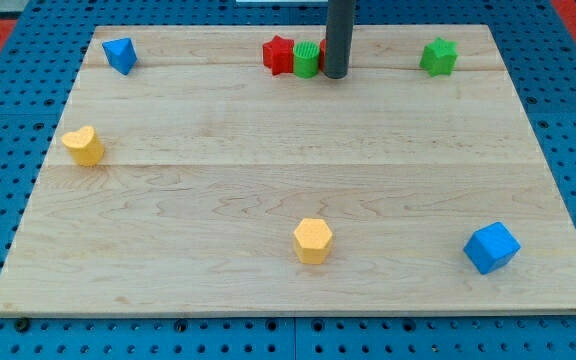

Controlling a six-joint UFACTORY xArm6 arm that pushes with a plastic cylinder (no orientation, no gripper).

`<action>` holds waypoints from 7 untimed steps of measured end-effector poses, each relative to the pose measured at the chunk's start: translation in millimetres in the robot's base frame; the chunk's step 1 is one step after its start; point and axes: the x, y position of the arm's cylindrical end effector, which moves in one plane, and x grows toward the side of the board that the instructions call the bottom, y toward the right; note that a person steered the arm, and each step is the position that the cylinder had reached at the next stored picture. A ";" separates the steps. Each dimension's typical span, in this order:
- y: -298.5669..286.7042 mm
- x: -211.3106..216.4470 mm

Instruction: Push the green star into the red circle

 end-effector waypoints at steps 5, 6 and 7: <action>-36.3 9.1; -21.3 45.7; 30.3 81.0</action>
